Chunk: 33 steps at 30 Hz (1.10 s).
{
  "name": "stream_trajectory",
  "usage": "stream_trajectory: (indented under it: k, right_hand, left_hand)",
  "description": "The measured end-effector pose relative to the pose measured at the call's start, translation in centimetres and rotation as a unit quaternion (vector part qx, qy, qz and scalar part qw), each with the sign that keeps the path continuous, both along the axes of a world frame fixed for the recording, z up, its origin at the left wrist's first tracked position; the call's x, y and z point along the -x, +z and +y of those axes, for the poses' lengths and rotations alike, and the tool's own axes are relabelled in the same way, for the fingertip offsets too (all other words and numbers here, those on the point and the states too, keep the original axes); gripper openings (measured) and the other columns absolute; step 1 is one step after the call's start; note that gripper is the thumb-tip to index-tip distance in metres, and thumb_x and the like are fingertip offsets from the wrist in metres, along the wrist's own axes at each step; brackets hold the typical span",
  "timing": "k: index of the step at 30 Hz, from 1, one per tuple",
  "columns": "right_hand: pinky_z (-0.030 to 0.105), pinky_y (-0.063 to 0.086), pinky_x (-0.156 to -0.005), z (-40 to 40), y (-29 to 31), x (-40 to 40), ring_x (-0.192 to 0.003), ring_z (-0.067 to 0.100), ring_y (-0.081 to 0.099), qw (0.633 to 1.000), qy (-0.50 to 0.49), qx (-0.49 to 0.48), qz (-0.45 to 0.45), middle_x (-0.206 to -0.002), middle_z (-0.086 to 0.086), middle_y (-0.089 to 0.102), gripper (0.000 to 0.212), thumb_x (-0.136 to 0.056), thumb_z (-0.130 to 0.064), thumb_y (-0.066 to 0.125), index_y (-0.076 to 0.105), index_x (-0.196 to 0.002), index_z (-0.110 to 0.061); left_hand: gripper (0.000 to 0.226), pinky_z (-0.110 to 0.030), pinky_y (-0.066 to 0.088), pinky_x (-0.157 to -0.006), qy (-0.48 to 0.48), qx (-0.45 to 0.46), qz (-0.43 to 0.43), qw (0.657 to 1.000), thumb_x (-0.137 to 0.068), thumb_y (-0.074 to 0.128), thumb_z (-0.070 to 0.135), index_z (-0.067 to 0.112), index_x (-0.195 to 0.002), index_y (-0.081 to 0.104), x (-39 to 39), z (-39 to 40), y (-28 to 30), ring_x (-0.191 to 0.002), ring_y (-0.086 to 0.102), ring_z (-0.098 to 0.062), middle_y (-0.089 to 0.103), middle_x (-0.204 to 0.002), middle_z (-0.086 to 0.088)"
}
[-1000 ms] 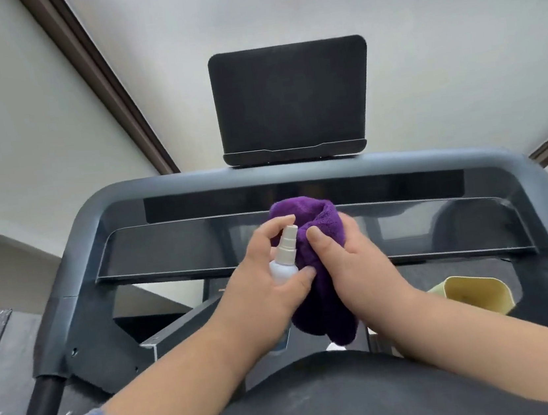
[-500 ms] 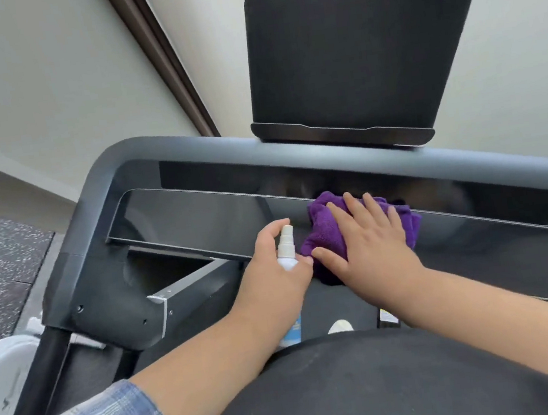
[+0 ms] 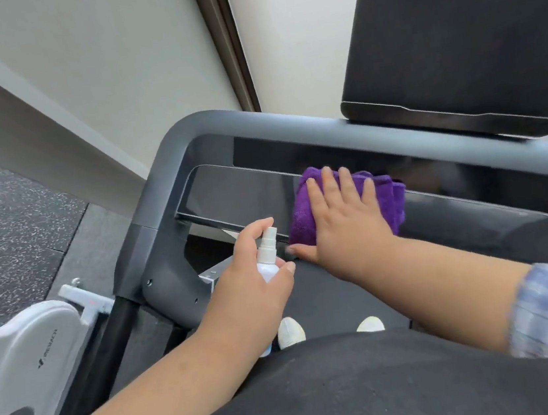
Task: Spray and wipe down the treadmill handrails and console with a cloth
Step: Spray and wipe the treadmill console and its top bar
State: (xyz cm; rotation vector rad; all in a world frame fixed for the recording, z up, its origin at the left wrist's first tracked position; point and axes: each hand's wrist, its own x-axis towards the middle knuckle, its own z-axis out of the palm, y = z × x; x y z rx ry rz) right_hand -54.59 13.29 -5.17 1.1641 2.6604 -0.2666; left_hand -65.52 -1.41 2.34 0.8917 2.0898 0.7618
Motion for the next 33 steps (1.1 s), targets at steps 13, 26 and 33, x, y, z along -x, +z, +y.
stream_trajectory:
  k: [13, 26, 33]
  right_hand:
    - [0.056, 0.005, -0.123, -2.1, -0.1, -1.2, -0.154, 0.031, -0.007, 0.996, -0.056, -0.01, -0.064, -0.168, 0.01, -0.012, 0.132, -0.065, -0.094, 0.046, -0.015, -0.157, -0.02]
    - [0.065, 0.007, -0.119, -2.9, -0.3, 15.4, -0.152, 0.044, -0.006, 0.998, 0.0, -0.032, -0.054, -0.166, 0.02, -0.01, 0.125, -0.076, -0.081, 0.053, -0.01, -0.158, -0.011]
    - [0.057, 0.007, -0.123, -3.5, 0.1, 10.3, -0.154, 0.034, -0.006, 0.998, 0.002, -0.024, -0.056, -0.167, 0.014, -0.01, 0.122, -0.077, -0.085, 0.047, -0.01, -0.159, -0.014]
  left_hand:
    - [0.058, -0.029, 0.049, -0.075, -0.088, -0.073, -0.025, 0.993, -0.09, 0.065, 0.035, 0.072, -0.12, 0.031, 7.6, -0.8, -1.2, -0.084, 0.059, -0.002, 0.063, -0.096, 0.023]
    - [0.06, -0.014, 0.04, -0.069, -0.077, -0.086, 0.015, 0.993, -0.089, 0.064, 0.036, 0.076, -0.116, 0.028, 13.2, -4.0, -2.6, -0.09, 0.057, 0.005, 0.058, -0.099, 0.033]
    - [0.061, -0.008, 0.041, -0.07, -0.097, -0.097, 0.003, 0.991, -0.091, 0.064, 0.036, 0.074, -0.122, 0.027, 14.4, -3.9, -2.5, -0.088, 0.058, 0.0, 0.061, -0.098, 0.024]
